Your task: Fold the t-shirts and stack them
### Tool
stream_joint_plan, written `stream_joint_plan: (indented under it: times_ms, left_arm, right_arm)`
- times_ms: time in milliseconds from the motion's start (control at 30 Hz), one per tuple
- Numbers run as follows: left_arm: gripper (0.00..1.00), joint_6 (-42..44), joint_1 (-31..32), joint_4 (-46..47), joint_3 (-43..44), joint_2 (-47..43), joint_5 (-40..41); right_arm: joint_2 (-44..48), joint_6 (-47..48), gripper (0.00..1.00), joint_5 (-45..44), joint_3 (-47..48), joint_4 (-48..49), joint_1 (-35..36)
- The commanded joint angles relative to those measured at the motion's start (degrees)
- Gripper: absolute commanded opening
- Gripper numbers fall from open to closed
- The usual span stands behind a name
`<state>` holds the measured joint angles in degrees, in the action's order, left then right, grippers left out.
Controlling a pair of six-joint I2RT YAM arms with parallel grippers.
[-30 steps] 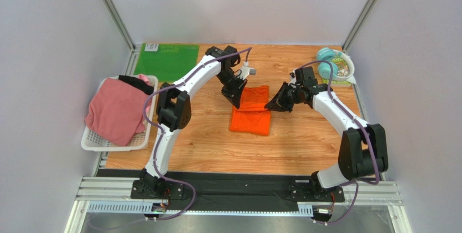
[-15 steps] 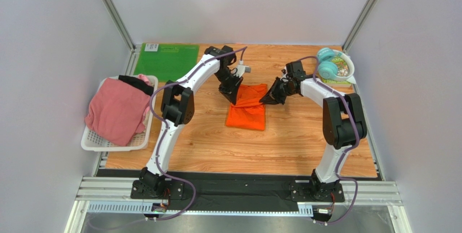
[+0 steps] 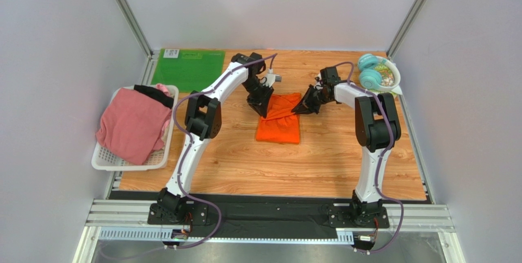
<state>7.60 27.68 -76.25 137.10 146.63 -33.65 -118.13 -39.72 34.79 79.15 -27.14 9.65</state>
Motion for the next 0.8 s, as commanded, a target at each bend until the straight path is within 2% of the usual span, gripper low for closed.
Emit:
stream_joint_plan:
  times_ms: [0,67,100,133,167,200,233,267,333,433,533,567,633,767]
  left_arm:
    - [0.24,0.58,-1.67,-5.14,2.65,-3.10,3.06]
    - [0.26,0.32,-2.45,-4.61,2.82,-4.85,3.24]
    - [0.32,-0.21,-2.81,-3.83,2.82,-5.38,3.67]
    - [0.46,-0.47,-3.16,-3.65,2.74,-5.65,4.81]
    - [0.54,-0.39,-3.33,-3.56,2.74,-6.00,5.78]
    - [0.65,-0.39,-3.42,-3.64,2.74,-6.00,6.74]
    - [0.88,-0.21,-3.69,-3.91,2.65,-6.09,8.58]
    - [0.96,0.14,-3.86,-4.17,2.21,-6.35,9.12]
    - [1.00,0.31,-4.47,-4.87,1.33,-7.05,8.26]
    - [1.00,0.31,-4.74,-4.70,-2.44,-11.44,2.74]
    - [1.00,0.58,-3.70,-0.49,-11.83,-19.43,-7.08]
    - [1.00,1.62,-2.99,0.91,-17.33,-23.80,-8.96]
    - [1.00,3.12,-0.80,3.90,-21.85,-27.43,-11.51]
    - [1.00,3.74,-0.79,5.93,-29.59,-34.20,-14.16]
  right_arm:
    - [-0.26,1.76,0.00,-1.74,2.41,1.03,-1.39]
    - [0.52,1.32,0.00,-1.65,2.06,1.56,-1.91]
    - [0.96,1.14,0.00,-1.48,1.97,1.99,-2.09]
    - [1.66,1.05,0.00,-1.30,1.88,2.35,-2.18]
    - [1.84,0.97,0.00,-1.04,1.97,2.44,-2.18]
    - [2.02,1.14,0.06,-0.43,2.58,2.35,-2.18]
    - [2.11,1.23,0.24,-0.25,3.02,2.09,-2.27]
    - [2.46,1.49,0.31,-0.33,3.54,1.74,-2.18]
    - [2.90,2.89,0.46,-0.86,5.39,-0.36,-2.00]
    - [3.78,4.91,0.54,-2.44,8.03,-3.35,-2.09]
    - [5.79,6.06,0.54,-4.98,10.05,-5.29,-2.44]
    - [6.41,5.89,0.54,-5.95,10.23,-5.38,-2.44]
    - [8.96,5.97,0.52,-5.96,9.88,-5.56,-2.27]
    - [12.83,6.93,0.49,-2.28,8.56,-6.96,-0.34]
